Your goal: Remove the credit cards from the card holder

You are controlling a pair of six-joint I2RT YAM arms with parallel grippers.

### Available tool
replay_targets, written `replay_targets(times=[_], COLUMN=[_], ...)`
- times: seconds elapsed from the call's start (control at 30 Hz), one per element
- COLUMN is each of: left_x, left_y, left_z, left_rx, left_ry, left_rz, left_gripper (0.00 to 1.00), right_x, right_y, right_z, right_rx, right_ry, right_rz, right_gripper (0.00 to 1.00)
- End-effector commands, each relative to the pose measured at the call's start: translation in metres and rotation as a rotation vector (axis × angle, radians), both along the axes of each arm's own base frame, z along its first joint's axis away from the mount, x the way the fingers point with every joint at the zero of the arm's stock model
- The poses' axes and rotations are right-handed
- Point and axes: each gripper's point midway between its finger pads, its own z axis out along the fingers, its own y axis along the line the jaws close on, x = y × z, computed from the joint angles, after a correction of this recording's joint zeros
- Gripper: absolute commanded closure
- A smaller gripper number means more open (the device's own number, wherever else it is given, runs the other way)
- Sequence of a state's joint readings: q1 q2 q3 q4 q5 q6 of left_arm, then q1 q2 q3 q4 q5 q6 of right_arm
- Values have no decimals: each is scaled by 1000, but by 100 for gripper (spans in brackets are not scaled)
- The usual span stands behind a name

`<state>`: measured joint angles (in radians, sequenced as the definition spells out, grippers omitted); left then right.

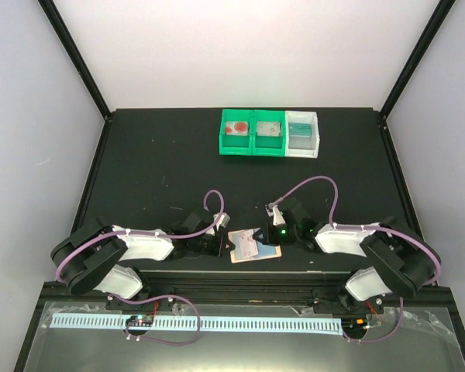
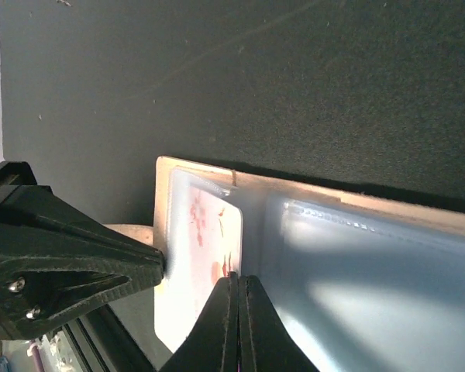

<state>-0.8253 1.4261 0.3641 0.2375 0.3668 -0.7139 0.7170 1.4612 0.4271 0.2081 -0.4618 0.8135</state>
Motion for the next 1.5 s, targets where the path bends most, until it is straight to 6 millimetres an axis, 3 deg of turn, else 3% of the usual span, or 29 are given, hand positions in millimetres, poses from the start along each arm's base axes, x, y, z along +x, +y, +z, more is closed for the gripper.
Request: replay_targets(times=[0.0, 0.4, 0.63, 0.8, 0.87, 1.1, 1.47], left_x=[-8, -5, -1, 0, -3, -8, -11], left_y=[10, 6, -2, -11, -16, -25, -23], left_z=[-14, 5, 31, 65, 79, 130, 145], left_rx=[66, 7, -61, -169, -236, -470, -546], left_ry=[36, 18, -15, -53, -62, -87, -80], left_rz=[5, 25, 32, 25, 9, -1, 20], left_gripper=[98, 96, 68, 48, 45, 42, 42], right_x=[4, 15, 11, 7, 5, -8, -14], right_y=[-14, -34, -28, -24, -21, -2, -3], right_z=[3, 27, 60, 76, 82, 115, 157], right_rx=[-53, -113, 5, 78, 124, 375, 540], right_ry=[-56, -145, -196, -195, -192, -145, -193], right_rz=[-38, -113, -119, -121, -116, -90, -94], right_gripper=[99, 99, 99, 99, 99, 99, 99])
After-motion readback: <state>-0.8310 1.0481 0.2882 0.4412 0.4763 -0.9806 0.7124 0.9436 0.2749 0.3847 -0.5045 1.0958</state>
